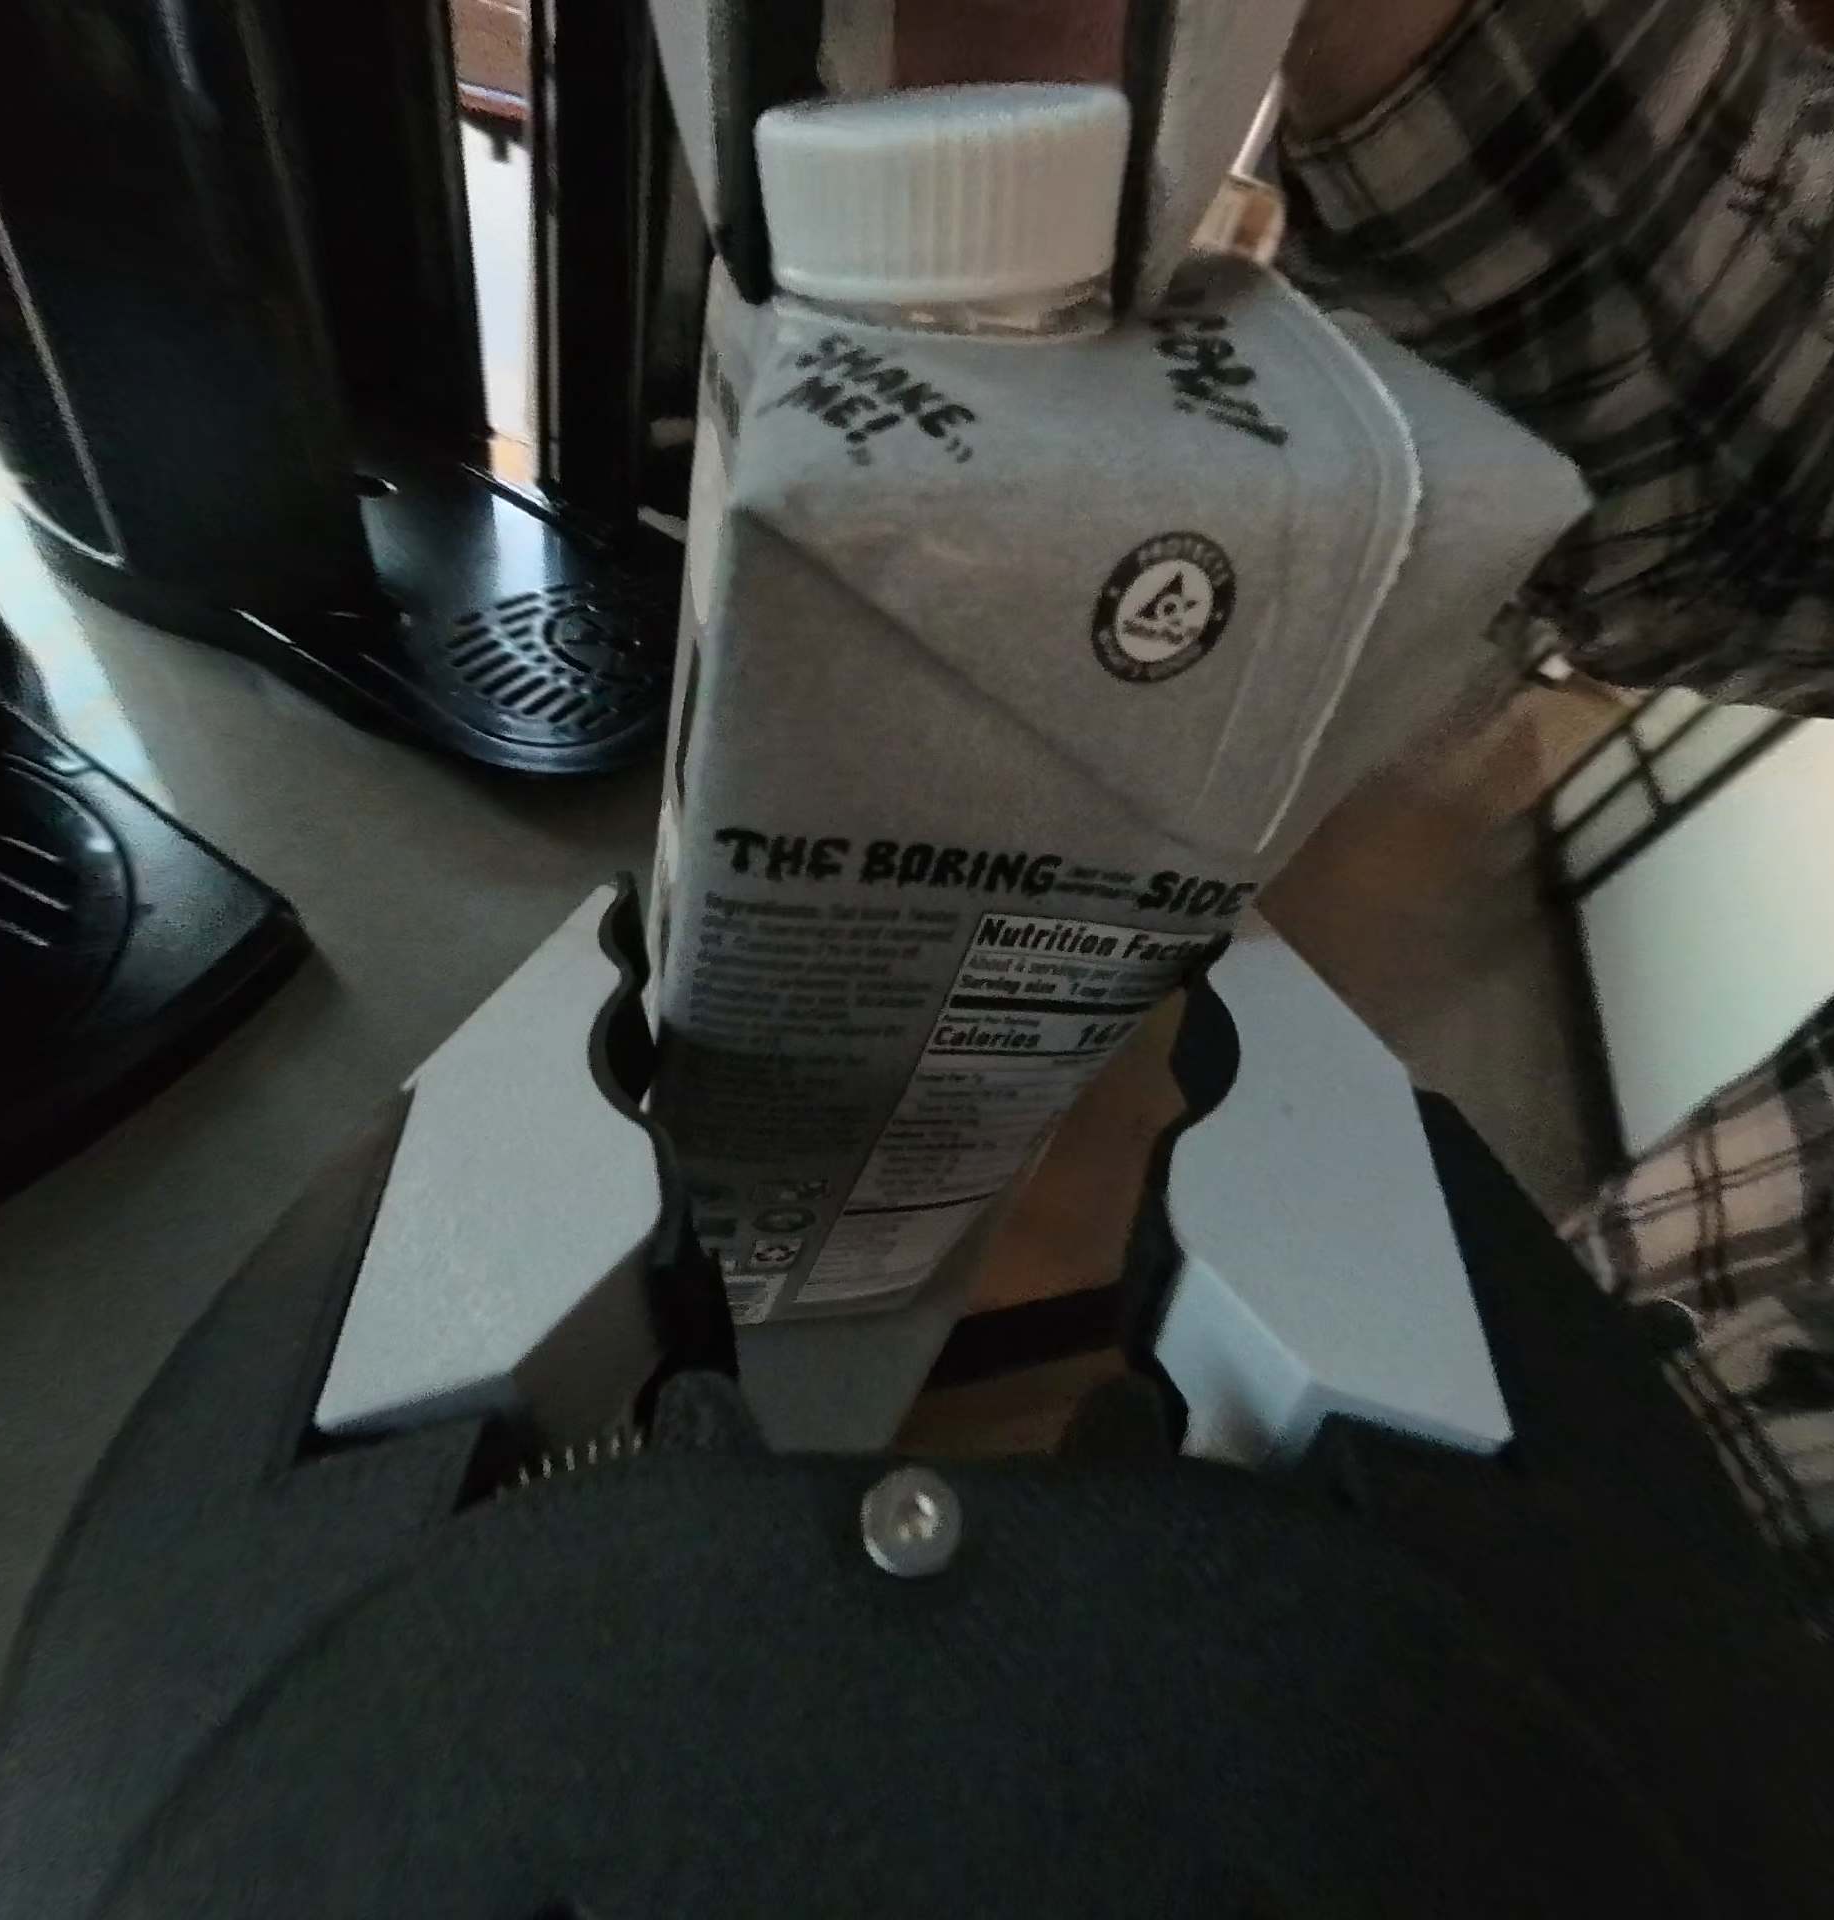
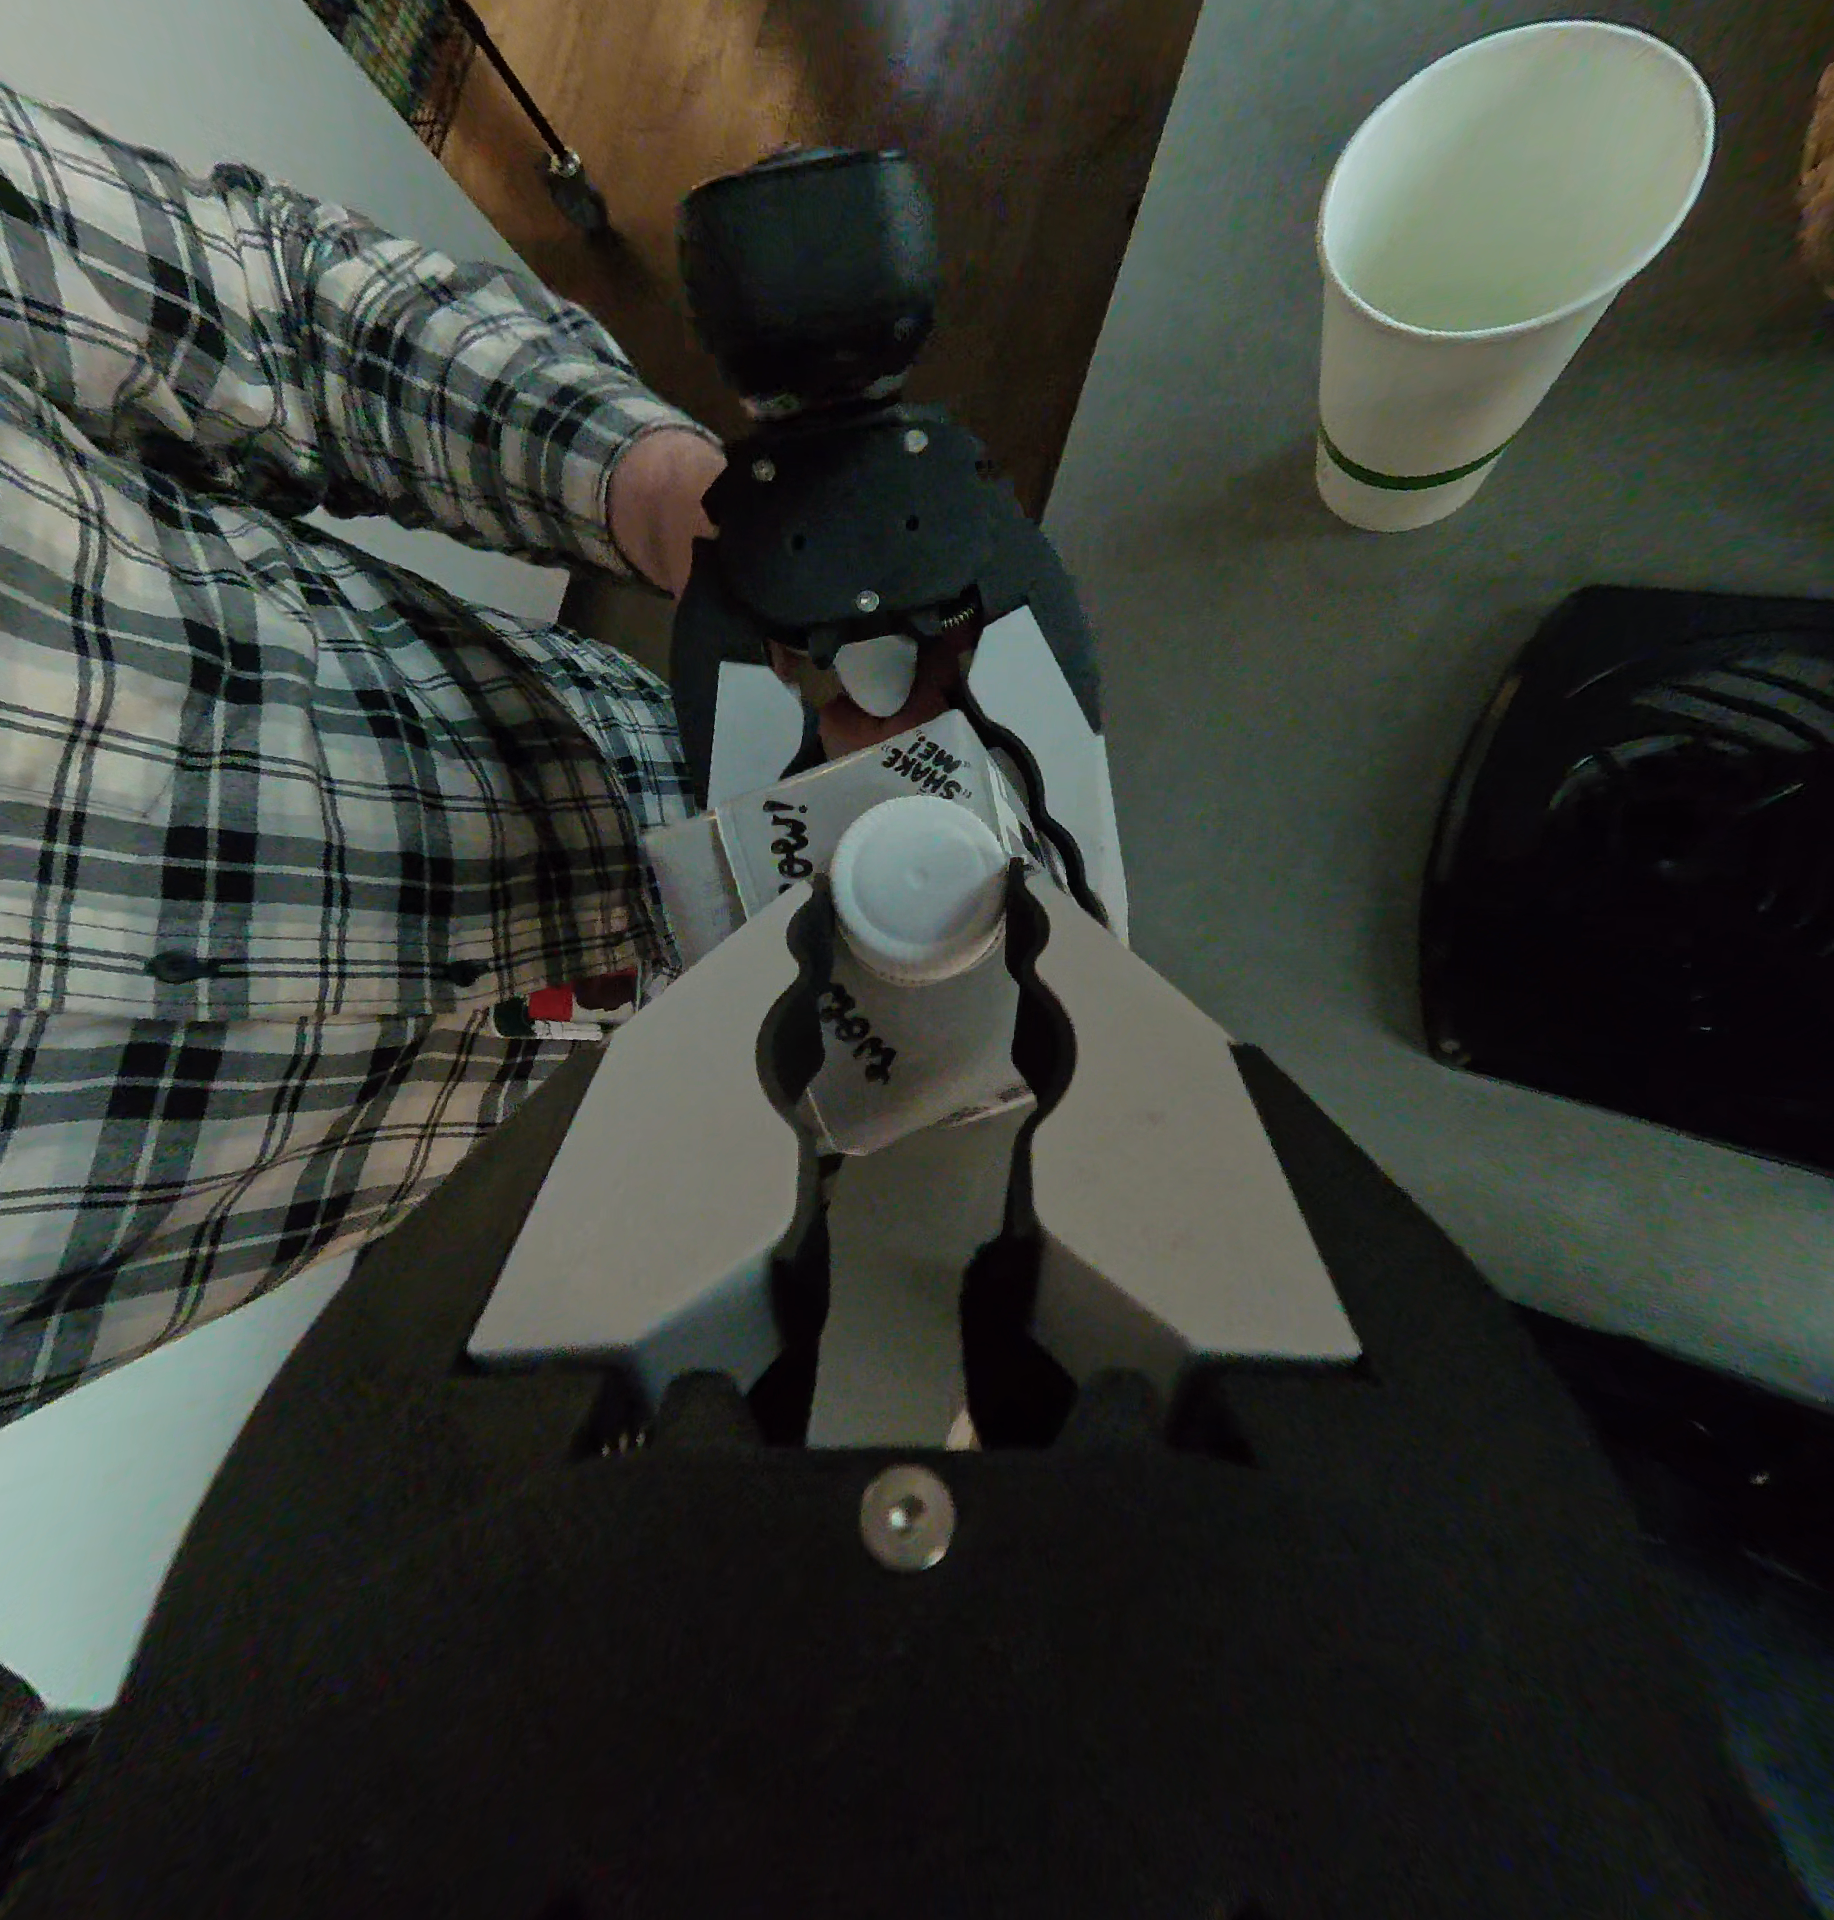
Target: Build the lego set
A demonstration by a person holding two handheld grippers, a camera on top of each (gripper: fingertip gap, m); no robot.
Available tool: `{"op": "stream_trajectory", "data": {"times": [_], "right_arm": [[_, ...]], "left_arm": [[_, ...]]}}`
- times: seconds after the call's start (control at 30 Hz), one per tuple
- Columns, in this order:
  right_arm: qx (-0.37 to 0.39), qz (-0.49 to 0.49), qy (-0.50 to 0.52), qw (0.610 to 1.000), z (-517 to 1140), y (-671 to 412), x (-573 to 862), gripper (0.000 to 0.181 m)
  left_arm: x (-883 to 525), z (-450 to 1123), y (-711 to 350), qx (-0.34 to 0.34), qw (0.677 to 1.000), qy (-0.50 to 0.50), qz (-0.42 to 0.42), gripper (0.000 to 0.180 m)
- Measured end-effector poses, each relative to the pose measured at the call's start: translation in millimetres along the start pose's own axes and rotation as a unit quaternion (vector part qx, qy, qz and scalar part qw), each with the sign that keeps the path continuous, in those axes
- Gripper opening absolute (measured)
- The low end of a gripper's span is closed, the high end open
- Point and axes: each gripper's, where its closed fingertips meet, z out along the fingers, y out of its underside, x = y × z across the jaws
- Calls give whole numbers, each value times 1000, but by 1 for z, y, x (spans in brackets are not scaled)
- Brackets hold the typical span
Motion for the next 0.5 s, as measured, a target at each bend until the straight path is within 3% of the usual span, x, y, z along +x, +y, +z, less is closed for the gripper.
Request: {"op": "stream_trajectory", "data": {"times": [0.1, 0.27, 0.37, 0.4, 0.47, 0.5], "right_arm": [[1, 26, 18, 999, 1, -1, 2, 31], [-27, 28, 83, 996, 1, 0, 2, 30], [-30, 26, 90, 995, -1, 2, 2, 31], [-30, 26, 86, 996, -2, 3, 2, 31], [-35, 9, 73, 997, -3, 4, 0, 31], [-36, 5, 67, 997, -3, 5, 0, 31]], "left_arm": [[-4, 2, -1, 19, 998, -55, -7, 99], [-12, 11, 6, 6, 972, -234, -9, 91], [1, 13, 5, 1, 983, -184, -4, 104], [4, 9, 2, 12, 988, -153, -8, 104], [4, -6, -6, 34, 995, -86, -24, 88], [-1, -11, -10, 37, 997, -65, -29, 95]]}}
